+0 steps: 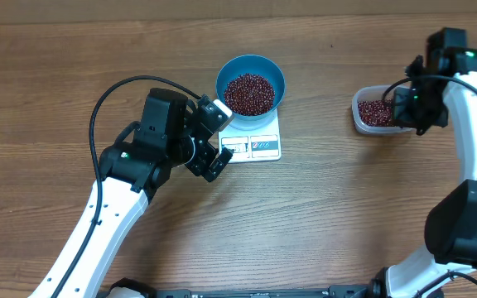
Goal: Scoop item into bowl and weigh 150g on scale
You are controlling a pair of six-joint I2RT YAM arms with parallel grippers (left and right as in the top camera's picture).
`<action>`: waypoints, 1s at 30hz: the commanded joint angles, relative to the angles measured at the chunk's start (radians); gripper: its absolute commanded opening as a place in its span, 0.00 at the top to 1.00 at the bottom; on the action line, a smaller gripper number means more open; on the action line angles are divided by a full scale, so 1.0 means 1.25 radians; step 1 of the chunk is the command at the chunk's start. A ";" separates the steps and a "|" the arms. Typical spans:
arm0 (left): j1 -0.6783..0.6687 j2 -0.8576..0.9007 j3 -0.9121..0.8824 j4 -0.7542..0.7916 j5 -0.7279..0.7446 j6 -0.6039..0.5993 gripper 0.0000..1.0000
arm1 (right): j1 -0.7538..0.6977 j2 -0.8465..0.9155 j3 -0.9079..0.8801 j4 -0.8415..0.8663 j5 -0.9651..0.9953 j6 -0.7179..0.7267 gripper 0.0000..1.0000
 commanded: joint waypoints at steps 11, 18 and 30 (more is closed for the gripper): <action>-0.005 0.003 -0.002 0.002 0.001 -0.008 0.00 | 0.135 -0.020 0.001 -0.014 0.351 0.042 0.96; -0.005 0.003 -0.002 0.002 0.001 -0.008 0.00 | 0.139 -0.020 0.010 -0.016 0.302 0.052 0.96; -0.005 0.003 -0.002 0.002 0.001 -0.008 0.00 | 0.163 -0.020 0.196 0.044 -0.222 -0.076 0.96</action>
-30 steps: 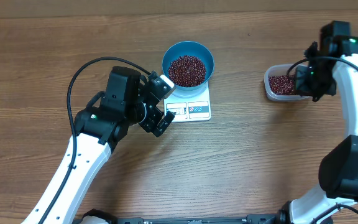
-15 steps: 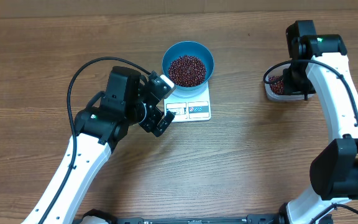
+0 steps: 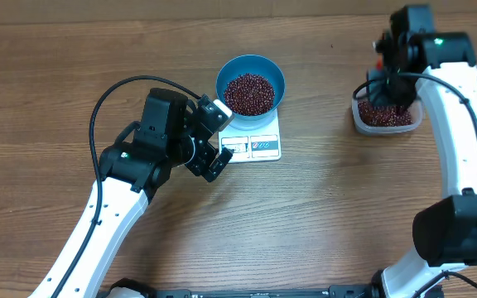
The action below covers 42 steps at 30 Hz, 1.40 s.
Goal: Scoop item into bowl and weigh 150g on scale
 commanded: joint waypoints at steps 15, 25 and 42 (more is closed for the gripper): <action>-0.005 0.003 -0.002 0.003 0.001 -0.008 0.00 | 0.252 0.017 -0.044 0.260 -0.192 -0.083 0.96; -0.005 0.003 -0.002 0.003 0.001 -0.008 0.01 | 0.308 0.133 -0.055 0.289 -0.097 -0.126 0.96; -0.005 0.003 -0.002 0.003 0.001 -0.008 0.00 | 0.328 0.217 -0.056 0.296 -0.030 -0.162 0.96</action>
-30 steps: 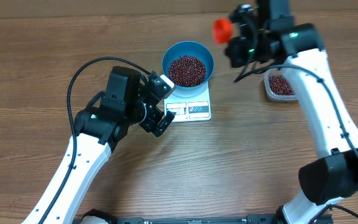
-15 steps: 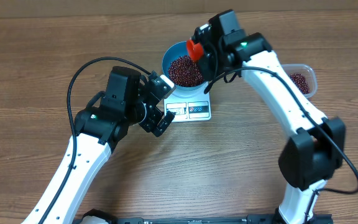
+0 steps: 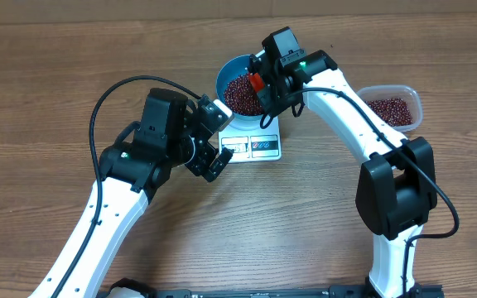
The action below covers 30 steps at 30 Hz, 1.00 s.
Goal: Scoop item into bowl and weigh 150g on scale
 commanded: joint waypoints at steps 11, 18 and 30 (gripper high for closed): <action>-0.005 0.003 -0.002 0.003 0.001 -0.008 0.00 | 0.008 0.005 -0.009 -0.015 0.002 -0.013 0.96; -0.005 0.003 -0.002 0.003 0.001 -0.008 0.00 | 0.019 0.005 -0.009 -0.019 -0.003 -0.013 0.96; -0.005 0.003 -0.002 0.003 0.001 -0.008 0.01 | 0.028 0.005 -0.009 -0.023 -0.043 -0.037 0.96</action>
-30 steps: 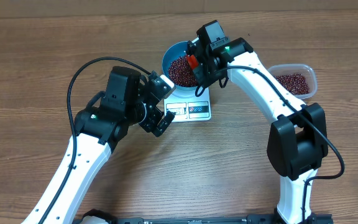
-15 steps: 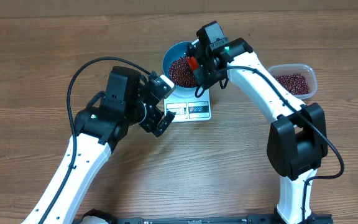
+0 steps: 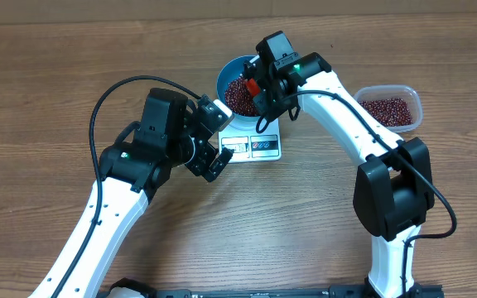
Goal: Scoop item into bowl and weigh 150g on scale
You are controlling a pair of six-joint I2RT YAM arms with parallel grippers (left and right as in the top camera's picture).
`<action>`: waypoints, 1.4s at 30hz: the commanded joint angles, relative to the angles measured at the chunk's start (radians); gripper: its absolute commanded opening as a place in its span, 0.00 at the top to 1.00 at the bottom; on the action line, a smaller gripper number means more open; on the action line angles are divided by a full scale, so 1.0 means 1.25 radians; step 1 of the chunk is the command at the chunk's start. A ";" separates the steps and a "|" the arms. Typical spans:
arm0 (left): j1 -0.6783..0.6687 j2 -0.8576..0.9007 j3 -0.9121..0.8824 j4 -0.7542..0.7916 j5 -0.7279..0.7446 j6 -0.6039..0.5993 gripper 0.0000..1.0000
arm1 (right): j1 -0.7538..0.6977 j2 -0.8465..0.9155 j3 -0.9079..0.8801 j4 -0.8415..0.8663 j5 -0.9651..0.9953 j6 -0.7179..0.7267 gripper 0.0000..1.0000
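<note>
A blue bowl [image 3: 225, 76] holding red beans [image 3: 237, 95] stands on the white scale [image 3: 261, 146] in the overhead view. My right gripper [image 3: 255, 88] hangs over the bowl's right half, shut on a small red scoop [image 3: 252, 85]; the scoop's contents are hidden. My left gripper [image 3: 217, 139] sits at the scale's left edge, below the bowl, its fingers spread and holding nothing.
A clear plastic container [image 3: 392, 109] of more red beans stands at the right of the wooden table [image 3: 56, 74]. The right arm reaches from the front edge across to the bowl. The left arm lies along the front left.
My right gripper with the red scoop has shifted a little to the left, further over the beans in the bowl. The left arm, bowl and scale have not moved.
My right gripper was at the bean container on the far right. Then it stood above the container with the red scoop showing. Then it was over the bowl's right rim, and now it is further over the bowl. The left gripper stayed beside the scale throughout.
</note>
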 commanded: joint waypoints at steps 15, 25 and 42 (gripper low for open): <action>-0.005 0.003 -0.002 0.003 0.001 -0.008 0.01 | 0.004 0.004 -0.005 -0.002 -0.072 -0.040 0.96; -0.005 0.003 -0.002 0.003 0.001 -0.008 0.00 | -0.038 0.004 0.061 -0.044 -0.195 -0.021 0.96; -0.005 0.003 -0.002 0.003 0.001 -0.008 0.00 | -0.125 -0.027 0.170 -0.176 -0.349 -0.022 0.96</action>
